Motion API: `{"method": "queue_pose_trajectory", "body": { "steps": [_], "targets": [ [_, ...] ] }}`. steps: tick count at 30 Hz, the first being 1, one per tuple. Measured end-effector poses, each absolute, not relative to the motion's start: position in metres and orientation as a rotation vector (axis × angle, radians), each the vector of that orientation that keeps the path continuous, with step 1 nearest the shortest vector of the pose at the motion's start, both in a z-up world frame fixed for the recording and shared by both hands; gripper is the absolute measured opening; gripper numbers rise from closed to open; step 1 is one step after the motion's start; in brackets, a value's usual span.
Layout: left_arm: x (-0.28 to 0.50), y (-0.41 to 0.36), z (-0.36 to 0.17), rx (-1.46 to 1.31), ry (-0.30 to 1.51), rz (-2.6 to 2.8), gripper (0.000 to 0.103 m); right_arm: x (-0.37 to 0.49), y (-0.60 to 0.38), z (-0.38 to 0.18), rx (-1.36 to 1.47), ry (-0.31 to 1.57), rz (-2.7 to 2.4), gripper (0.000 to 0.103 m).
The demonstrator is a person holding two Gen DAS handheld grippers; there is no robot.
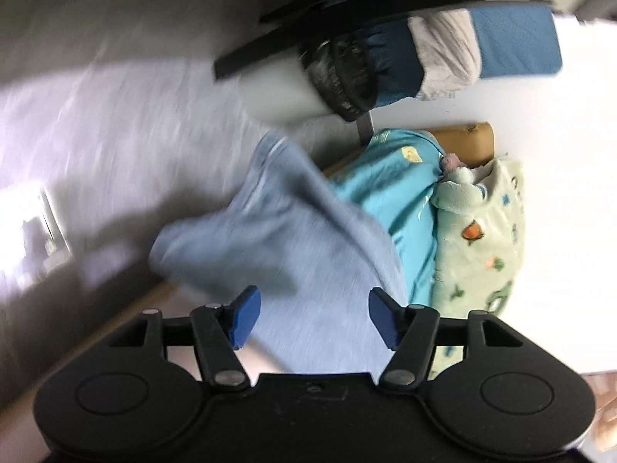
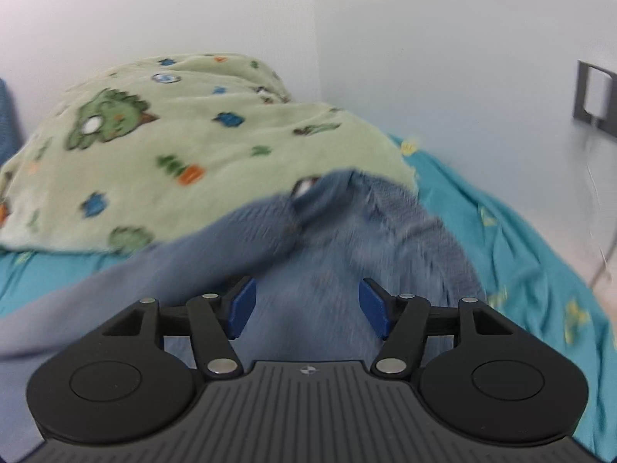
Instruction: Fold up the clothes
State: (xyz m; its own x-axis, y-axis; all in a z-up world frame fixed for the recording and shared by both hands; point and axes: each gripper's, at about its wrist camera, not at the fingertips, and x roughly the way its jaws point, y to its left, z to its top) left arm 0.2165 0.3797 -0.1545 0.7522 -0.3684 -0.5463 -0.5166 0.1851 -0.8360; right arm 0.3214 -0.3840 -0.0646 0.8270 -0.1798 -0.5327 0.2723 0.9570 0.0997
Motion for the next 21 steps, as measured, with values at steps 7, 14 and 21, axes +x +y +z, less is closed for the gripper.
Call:
{"method": "queue_pose_trajectory", "body": {
  "steps": [7,14,21],
  "targets": [
    [0.19,0.375,-0.191,-1.642,0.775,0.103,0.062,0.233,-0.339,-0.051,0.195,0.587,-0.156,0.062],
    [0.208,0.366,-0.222,-1.709,0.73,0.098,0.062,0.189,-0.297,-0.04,0.257,0.581,-0.09,0.064],
    [0.241,0.369,-0.257,-1.72,0.661,0.134,0.058,0.206,-0.295,-0.072,0.446,0.665,-0.126,0.063]
  ]
}}
